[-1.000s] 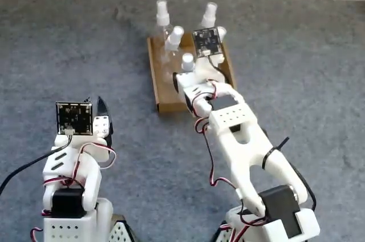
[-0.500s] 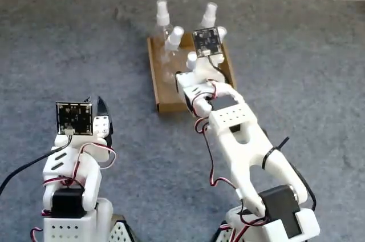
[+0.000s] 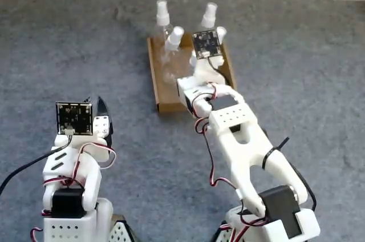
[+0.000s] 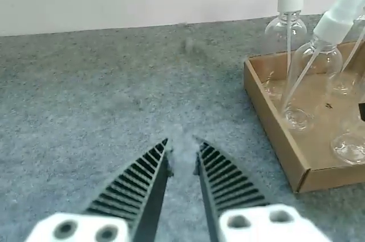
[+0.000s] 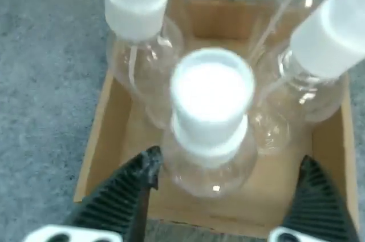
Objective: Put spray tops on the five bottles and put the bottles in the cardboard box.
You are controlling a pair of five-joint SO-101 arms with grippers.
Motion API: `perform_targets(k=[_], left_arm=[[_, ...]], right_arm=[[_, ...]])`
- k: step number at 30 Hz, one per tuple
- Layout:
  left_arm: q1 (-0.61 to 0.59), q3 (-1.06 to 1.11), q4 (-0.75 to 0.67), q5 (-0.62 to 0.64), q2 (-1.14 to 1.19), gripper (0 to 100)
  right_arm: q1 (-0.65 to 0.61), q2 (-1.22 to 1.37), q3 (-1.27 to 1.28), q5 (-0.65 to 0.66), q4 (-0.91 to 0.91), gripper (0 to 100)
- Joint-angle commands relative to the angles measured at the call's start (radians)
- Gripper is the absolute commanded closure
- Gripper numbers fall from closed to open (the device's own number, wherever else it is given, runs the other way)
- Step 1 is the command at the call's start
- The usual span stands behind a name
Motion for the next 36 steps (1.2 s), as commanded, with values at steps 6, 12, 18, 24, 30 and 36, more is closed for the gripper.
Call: perform_targets(k=[6, 12, 18, 24, 30, 36], left_arm=[[0.027, -0.004, -0.021, -0.005, 0.001, 99], [0.027, -0.002, -0.021, -0.005, 0.001, 99], [0.021, -0.004, -0.021, -0.005, -0.008, 99], [0.021, -0.018, -0.026, -0.006, -0.01, 99], [0.005, -0.05, -0.021, -0.006, -0.018, 99], [-0.051, -0.053, 0.055, -0.006, -0.142, 99]], right_arm=[[0.002, -0.065, -0.173, -0.003, 0.153, 70.2], [0.002, -0.067, -0.298, 0.0, 0.278, 70.3], [0.002, -0.236, -0.349, -0.003, 0.443, 72.0], [0.03, -0.568, -0.133, 0.002, 0.556, 95.2], [0.084, -0.872, 0.286, 0.163, 0.55, 99.3], [0.087, -1.222, 0.653, 0.258, 0.555, 99.3]])
